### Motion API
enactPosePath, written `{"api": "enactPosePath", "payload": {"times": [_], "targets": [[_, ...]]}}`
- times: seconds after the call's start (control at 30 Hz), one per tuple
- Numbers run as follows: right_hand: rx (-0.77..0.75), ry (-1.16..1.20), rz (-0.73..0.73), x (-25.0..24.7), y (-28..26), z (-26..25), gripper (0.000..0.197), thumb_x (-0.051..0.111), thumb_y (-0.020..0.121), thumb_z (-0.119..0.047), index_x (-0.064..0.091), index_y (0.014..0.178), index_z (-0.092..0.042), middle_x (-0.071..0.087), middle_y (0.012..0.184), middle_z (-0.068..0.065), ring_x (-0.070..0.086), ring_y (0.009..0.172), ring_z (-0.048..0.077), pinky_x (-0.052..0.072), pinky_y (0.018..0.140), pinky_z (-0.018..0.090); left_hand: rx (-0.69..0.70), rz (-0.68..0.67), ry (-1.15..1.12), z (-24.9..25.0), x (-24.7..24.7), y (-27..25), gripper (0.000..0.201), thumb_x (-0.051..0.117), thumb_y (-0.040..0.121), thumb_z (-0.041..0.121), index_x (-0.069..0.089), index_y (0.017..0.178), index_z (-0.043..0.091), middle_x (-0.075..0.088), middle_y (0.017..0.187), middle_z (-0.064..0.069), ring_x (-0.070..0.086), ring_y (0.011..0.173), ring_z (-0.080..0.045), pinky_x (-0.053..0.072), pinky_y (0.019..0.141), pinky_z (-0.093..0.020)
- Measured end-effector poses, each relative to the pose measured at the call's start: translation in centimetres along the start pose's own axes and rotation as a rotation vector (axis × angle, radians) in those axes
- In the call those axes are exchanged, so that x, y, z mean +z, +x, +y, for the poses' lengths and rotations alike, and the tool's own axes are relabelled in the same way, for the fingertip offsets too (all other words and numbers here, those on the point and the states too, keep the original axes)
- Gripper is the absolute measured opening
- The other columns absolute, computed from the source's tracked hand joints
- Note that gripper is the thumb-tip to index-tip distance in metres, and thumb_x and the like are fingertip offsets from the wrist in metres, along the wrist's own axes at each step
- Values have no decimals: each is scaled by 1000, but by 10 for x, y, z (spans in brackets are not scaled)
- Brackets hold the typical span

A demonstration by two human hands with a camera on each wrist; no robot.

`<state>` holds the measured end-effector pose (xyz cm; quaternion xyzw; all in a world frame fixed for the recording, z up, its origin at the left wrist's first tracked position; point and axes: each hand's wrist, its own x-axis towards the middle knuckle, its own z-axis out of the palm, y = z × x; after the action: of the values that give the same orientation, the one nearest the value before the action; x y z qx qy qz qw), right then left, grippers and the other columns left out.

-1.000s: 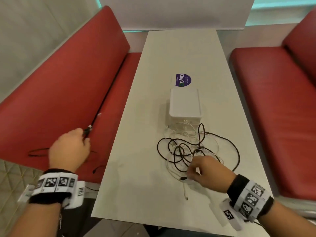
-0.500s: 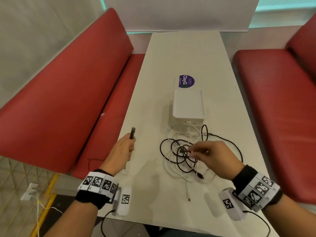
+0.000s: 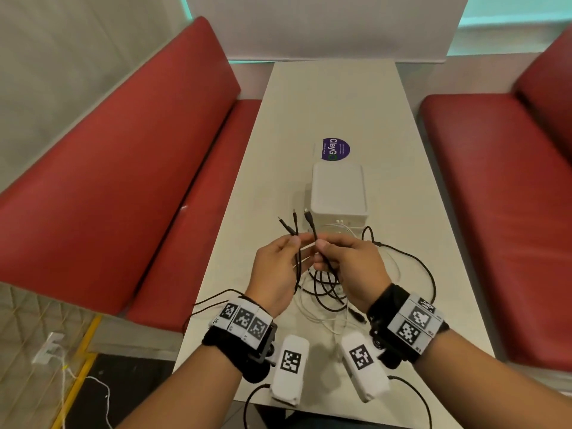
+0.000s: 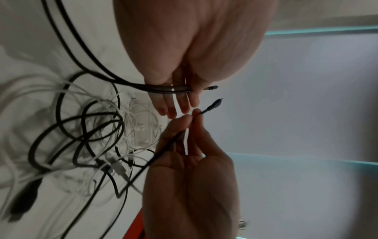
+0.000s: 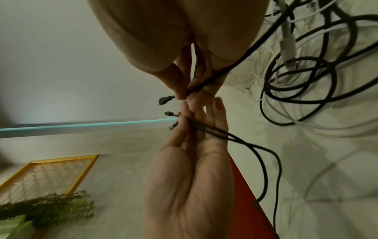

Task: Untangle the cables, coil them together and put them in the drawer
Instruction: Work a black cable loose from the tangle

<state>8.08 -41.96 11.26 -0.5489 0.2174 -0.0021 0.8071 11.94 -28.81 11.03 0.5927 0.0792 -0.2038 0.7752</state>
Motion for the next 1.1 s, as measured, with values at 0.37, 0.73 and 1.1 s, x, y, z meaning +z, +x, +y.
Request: {"api": "enactPosePath", "payload": {"times": [0.37, 0.73, 1.1], "targets": [[-55, 17, 141, 9, -5, 12, 19, 74, 89, -1, 65, 105, 4, 76, 101, 21, 69, 75, 21, 60, 62, 24, -91, -123, -78, -15, -3, 9, 35, 43, 107, 12, 63, 125, -10, 67, 125, -30, 61, 124, -42, 48, 102, -49], [-93, -488, -28, -5, -4, 15, 27, 72, 93, -35, 66, 96, -9, 75, 77, 9, 59, 50, 16, 49, 55, 31, -46, -21, -170, -2, 0, 3, 28, 33, 110, 8, 56, 97, 0, 75, 101, -21, 73, 101, -36, 59, 87, -41], [-382, -1632, -48, -24, 0, 7, 52, 50, 80, -73, 51, 66, -23, 57, 62, -6, 57, 65, 17, 44, 57, 29, 261, -345, 1217, 10, -17, -3, 20, 57, 96, 32, 40, 90, 23, 57, 83, 6, 54, 69, -12, 44, 63, -35]]}}
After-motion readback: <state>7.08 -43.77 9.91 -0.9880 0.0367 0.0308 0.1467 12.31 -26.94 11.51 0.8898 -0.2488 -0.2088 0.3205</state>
